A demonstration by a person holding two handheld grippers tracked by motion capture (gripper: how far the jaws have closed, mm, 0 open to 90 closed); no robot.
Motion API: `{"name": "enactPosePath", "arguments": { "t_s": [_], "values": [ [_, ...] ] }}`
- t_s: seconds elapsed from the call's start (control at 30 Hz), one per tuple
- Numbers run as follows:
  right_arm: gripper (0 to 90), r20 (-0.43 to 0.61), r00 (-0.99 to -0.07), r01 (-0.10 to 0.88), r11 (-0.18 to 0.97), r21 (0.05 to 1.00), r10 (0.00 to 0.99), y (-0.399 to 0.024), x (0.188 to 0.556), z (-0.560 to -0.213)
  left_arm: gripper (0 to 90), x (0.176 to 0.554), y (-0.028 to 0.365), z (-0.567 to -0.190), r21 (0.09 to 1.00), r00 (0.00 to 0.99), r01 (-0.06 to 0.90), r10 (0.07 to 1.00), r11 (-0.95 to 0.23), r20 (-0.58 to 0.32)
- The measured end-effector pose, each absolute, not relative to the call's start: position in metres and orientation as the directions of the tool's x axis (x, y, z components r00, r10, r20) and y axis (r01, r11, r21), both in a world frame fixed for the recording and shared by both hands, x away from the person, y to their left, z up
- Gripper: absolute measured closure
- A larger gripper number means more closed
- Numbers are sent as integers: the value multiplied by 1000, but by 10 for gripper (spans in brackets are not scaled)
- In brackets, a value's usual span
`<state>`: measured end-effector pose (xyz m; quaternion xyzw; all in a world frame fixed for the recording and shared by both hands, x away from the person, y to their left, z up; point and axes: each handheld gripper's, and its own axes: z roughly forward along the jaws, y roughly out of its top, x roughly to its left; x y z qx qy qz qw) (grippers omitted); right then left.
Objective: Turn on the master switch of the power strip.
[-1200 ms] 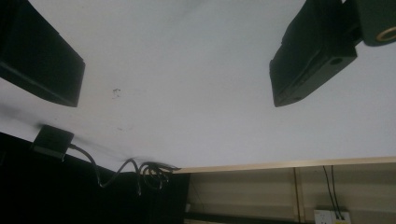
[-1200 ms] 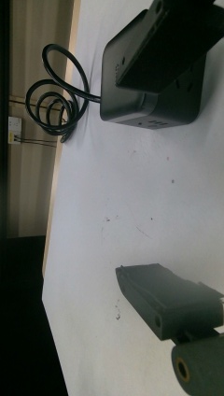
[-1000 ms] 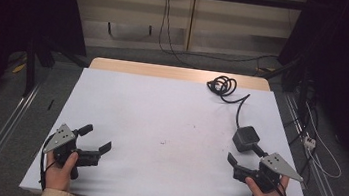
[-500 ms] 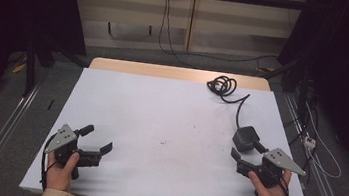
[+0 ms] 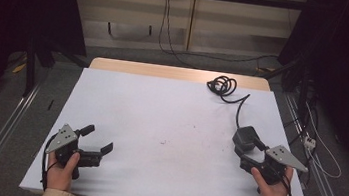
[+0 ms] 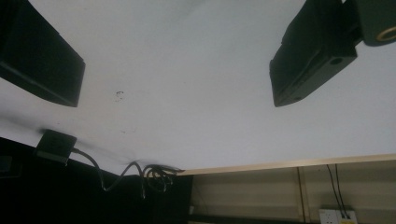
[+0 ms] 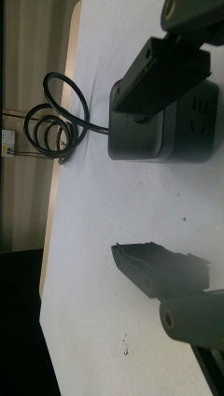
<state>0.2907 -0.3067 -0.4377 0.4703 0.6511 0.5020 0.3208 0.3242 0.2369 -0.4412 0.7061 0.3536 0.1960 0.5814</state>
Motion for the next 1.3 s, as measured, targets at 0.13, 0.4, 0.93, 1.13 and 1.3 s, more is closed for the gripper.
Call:
{"name": "enactPosePath", "arguments": {
  "t_s": [0.13, 0.4, 0.93, 1.13, 1.3],
  "values": [
    [311, 60, -352, 290, 48, 956, 934, -309, 291, -436, 30, 324, 236, -441, 960, 676, 270, 725, -75, -134],
    [401, 64, -354, 294, 46, 955, 933, -313, 292, -434, 30, 324, 236, -441, 961, 677, 268, 724, -75, -133],
    [606, 38, -332, 301, 67, 951, 942, -318, 303, -431, 30, 323, 236, -441, 961, 677, 267, 724, -73, -133],
    [633, 41, -319, 306, 62, 950, 947, -321, 306, -432, 30, 324, 236, -441, 961, 679, 266, 722, -76, -131],
    [663, 45, -316, 312, 60, 948, 948, -323, 308, -432, 29, 324, 236, -441, 961, 676, 267, 725, -72, -133]
  ]
}}
